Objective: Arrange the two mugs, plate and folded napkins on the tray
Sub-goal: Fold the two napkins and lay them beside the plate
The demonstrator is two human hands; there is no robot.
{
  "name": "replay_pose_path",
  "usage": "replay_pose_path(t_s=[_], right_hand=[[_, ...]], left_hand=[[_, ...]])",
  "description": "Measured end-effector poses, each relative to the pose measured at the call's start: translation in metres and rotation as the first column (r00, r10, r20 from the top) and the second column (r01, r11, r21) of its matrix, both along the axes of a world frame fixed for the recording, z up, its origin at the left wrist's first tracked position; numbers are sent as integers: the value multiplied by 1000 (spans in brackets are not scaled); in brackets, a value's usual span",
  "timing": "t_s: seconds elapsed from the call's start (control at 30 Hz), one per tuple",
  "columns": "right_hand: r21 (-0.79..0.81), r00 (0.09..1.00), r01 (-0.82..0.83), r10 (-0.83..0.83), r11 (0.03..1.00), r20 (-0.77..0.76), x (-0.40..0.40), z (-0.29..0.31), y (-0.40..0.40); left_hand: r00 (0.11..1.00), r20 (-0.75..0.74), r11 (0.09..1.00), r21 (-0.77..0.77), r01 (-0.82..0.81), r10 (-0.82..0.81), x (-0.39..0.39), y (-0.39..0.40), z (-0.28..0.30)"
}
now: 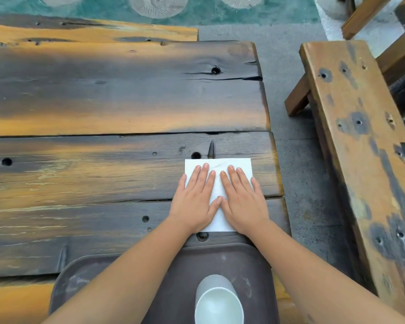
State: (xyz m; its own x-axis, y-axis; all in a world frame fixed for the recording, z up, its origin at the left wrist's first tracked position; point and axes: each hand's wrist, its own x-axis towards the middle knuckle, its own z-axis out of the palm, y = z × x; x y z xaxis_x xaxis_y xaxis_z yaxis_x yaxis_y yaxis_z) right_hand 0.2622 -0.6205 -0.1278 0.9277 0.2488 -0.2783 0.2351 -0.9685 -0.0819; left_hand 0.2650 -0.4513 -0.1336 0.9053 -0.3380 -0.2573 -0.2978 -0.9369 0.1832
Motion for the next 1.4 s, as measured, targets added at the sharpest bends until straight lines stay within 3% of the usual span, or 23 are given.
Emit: replay_pose_path(t_s=[0.27,0.4,0.63,0.77,1.1,1.4], right_hand=[[-41,992,124,-123,991,16,0,-2,-35],[-34,995,102,-102,994,-5,2,3,-45],[159,966,249,-256,955,25,37,14,-44],[178,976,213,-218,961,8,66,19,-37],[358,978,199,-209,912,-13,89,23,-30],[528,957,286,-211,800,-199,80,42,-32]], left_hand=[[999,-1,994,97,-53,54,3,19,1],[998,-37,994,96,-52,56,5,33,5],[985,29,985,-48,-166,168,40,37,20],[983,99,987,-53,-151,156,64,39,24],[972,-95,950,-215,-229,213,85,39,27],[957,-202,824,-492,-281,207,68,45,50]])
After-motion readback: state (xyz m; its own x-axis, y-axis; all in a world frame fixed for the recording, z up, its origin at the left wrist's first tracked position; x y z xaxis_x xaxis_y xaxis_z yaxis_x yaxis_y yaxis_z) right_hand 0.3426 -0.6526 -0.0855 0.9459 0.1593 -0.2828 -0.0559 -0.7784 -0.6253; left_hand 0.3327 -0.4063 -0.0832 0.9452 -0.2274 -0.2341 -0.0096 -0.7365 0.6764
